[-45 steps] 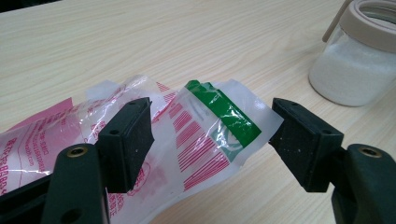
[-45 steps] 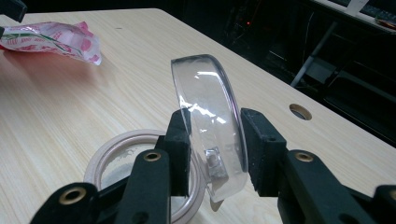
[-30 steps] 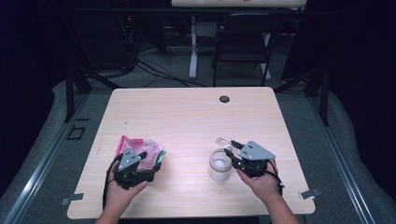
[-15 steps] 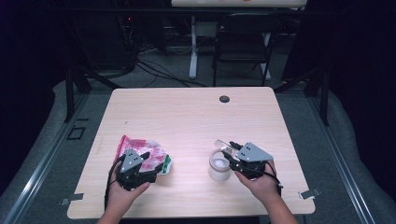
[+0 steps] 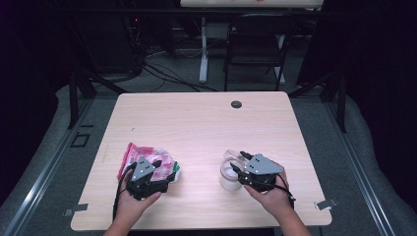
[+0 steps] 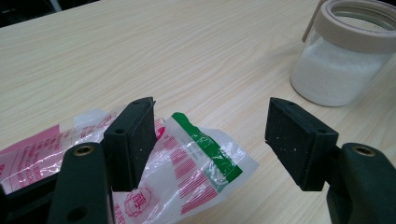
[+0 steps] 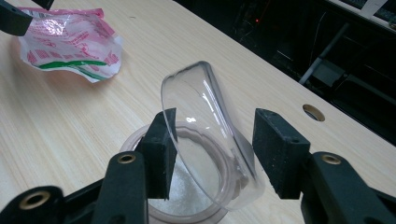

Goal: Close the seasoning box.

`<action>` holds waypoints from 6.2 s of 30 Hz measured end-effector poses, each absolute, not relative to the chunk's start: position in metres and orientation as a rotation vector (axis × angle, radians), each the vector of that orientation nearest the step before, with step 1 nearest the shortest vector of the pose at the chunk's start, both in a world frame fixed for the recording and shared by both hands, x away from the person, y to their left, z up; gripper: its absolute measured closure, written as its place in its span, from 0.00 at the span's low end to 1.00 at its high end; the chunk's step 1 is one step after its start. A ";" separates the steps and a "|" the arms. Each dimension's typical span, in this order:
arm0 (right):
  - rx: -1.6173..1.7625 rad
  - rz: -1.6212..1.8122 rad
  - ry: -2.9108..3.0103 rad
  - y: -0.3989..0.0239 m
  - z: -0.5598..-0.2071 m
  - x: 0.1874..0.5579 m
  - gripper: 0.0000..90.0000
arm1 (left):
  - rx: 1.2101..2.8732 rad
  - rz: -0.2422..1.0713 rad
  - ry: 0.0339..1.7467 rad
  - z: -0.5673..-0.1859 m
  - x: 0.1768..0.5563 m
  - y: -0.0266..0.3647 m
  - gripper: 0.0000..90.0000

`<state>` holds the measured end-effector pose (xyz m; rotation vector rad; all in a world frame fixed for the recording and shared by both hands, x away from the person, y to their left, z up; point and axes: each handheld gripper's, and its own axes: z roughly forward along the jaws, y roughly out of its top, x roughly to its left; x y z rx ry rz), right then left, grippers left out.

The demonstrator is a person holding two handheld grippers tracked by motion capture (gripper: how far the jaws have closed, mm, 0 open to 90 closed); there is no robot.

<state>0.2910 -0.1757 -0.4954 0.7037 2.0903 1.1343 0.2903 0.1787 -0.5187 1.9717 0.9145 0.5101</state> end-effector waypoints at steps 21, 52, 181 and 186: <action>0.682 1.126 2.104 -0.169 -0.499 0.289 0.49 | 1.971 0.505 0.926 -0.521 0.292 0.180 0.37; 0.657 1.122 2.110 -0.165 -0.499 0.286 0.48 | 1.968 0.507 0.927 -0.521 0.292 0.181 0.37; 1.235 0.980 2.017 -0.250 -0.554 0.326 0.51 | 1.990 0.531 1.004 -0.531 0.313 0.184 0.38; 1.337 1.138 1.997 -0.255 -0.552 0.326 0.50 | 1.994 0.531 1.010 -0.533 0.315 0.183 0.38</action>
